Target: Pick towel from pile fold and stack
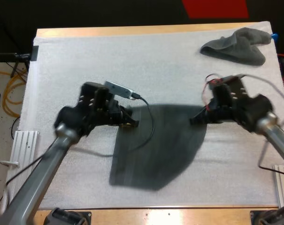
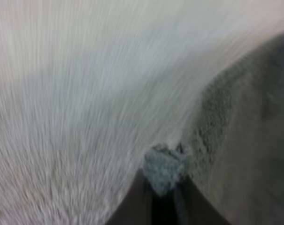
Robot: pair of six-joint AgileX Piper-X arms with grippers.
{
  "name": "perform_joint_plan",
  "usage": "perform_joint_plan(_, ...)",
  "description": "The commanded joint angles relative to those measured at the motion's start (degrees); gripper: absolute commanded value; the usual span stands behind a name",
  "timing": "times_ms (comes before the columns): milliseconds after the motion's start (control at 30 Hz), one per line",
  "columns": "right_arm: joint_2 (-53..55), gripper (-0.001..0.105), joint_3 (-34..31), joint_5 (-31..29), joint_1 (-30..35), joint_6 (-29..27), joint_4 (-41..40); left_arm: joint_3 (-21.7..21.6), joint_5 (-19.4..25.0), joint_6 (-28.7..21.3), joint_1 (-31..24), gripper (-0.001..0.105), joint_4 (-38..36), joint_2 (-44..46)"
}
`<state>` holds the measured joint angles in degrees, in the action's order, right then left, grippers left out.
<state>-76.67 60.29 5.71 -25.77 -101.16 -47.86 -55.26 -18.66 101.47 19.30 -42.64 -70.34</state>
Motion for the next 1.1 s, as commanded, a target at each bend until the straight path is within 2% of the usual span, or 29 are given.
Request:
perform_joint_plan(0, 3.5, 0.000, 0.1, -1.0, 0.1, -0.2, 1.1, -0.6, -0.5, 0.3, 0.3, 0.000, 0.4, 2.9)
perform_joint_plan(67, 9.1, 0.000, 0.1, -1.2, 0.1, 0.2, 1.9, -1.5, -0.5, 1.1, 0.3, 0.000, 0.4, 8.8)
perform_joint_plan(233, 18.6, 0.000, 0.1, 0.3, 0.1, 3.8, 1.3, -2.0, -1.4, 5.4, 0.3, 0.000, -0.2, 17.0)
perform_joint_plan(333, 22.8, 0.000, 0.1, 1.3, -0.6, 5.5, -1.5, -2.0, -4.2, 7.5, 0.5, 0.000, -1.5, 20.8)
perform_joint_plan(500, 27.1, 0.000, 0.1, 1.4, -5.1, 7.8, -8.2, -2.0, -4.0, 8.0, 3.6, 0.000, -7.6, 25.3)
perform_joint_plan(667, 30.4, 0.000, 1.2, 1.2, -12.0, 13.9, -18.0, -2.0, 0.1, 9.1, 8.6, 0.000, -17.0, 28.5)
perform_joint_plan(767, 31.5, 0.000, 2.7, -0.9, -15.9, 18.3, -23.1, -2.0, 0.4, 10.8, 10.6, 0.000, -18.8, 30.0)
perform_joint_plan(833, 31.6, 0.000, 3.3, -2.4, -17.8, 20.7, -25.1, -1.9, 2.2, 10.6, 11.3, 0.000, -19.2, 30.6)
perform_joint_plan(900, 31.3, 0.000, 2.8, -4.7, -19.0, 21.9, -25.7, -1.2, 5.9, 9.6, 11.3, 0.000, -19.1, 30.5)
perform_joint_plan(967, 29.4, 0.000, 0.9, -9.2, -19.1, 22.1, -25.1, 1.4, 9.0, 8.8, 10.5, 0.000, -16.9, 29.4)
perform_joint_plan(1067, 25.1, 0.000, -3.1, -14.1, -18.0, 20.2, -20.6, 6.3, 9.0, 8.8, 8.4, 0.000, -10.3, 26.6)
